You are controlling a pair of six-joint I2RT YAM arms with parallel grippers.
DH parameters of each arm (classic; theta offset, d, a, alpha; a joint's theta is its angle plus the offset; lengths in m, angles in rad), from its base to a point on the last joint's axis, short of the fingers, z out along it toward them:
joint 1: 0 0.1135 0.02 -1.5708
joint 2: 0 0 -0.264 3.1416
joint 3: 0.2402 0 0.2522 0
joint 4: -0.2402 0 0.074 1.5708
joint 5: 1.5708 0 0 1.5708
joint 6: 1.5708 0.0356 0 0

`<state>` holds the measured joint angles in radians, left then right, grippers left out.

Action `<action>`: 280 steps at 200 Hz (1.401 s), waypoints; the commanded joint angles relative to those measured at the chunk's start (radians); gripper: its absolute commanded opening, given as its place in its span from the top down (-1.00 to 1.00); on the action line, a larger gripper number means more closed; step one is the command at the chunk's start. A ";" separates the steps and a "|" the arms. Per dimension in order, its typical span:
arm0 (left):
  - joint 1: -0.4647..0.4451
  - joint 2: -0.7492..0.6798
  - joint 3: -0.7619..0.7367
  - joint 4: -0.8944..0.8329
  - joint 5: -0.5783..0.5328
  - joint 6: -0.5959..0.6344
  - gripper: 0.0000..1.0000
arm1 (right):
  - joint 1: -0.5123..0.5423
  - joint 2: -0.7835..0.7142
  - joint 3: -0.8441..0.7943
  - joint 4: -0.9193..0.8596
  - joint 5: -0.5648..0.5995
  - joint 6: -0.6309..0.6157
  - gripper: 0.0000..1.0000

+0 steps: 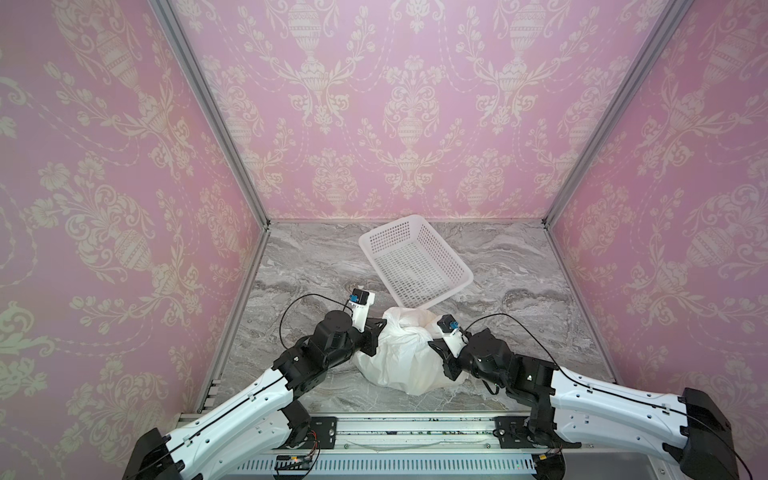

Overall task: Untie the knot of the plastic bag and take out the fruit
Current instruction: 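Pull the knot apart with both grippers, loosening the bag handles, then grasp one bag handle with the right gripper and lift it over the basket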

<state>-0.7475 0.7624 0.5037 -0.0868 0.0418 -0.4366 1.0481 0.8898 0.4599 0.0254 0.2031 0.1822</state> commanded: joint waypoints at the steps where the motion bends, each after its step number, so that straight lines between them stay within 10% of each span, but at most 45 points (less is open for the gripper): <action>1: 0.026 -0.109 -0.015 -0.125 -0.194 -0.003 1.00 | 0.004 -0.051 -0.034 0.000 0.118 0.000 1.00; 71: 0.161 -0.399 -0.015 -0.301 -0.280 -0.043 1.00 | -0.007 -0.119 -0.078 0.060 0.094 0.036 0.98; 166: 0.457 -0.281 0.055 -0.259 -0.187 -0.073 1.00 | -0.066 -0.116 -0.113 0.075 0.272 0.143 0.92; 223: 0.571 -0.192 0.058 -0.164 0.216 -0.089 1.00 | -0.092 -0.235 -0.110 0.074 0.094 0.094 -0.31; 280: 0.571 -0.189 0.041 -0.166 0.246 -0.111 1.00 | -0.087 -0.047 0.187 -0.044 -0.059 0.067 -0.64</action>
<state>-0.1841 0.5842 0.5270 -0.2710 0.2420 -0.5266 0.9577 0.7322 0.5114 0.0204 0.2523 0.2588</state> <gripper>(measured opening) 0.045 0.814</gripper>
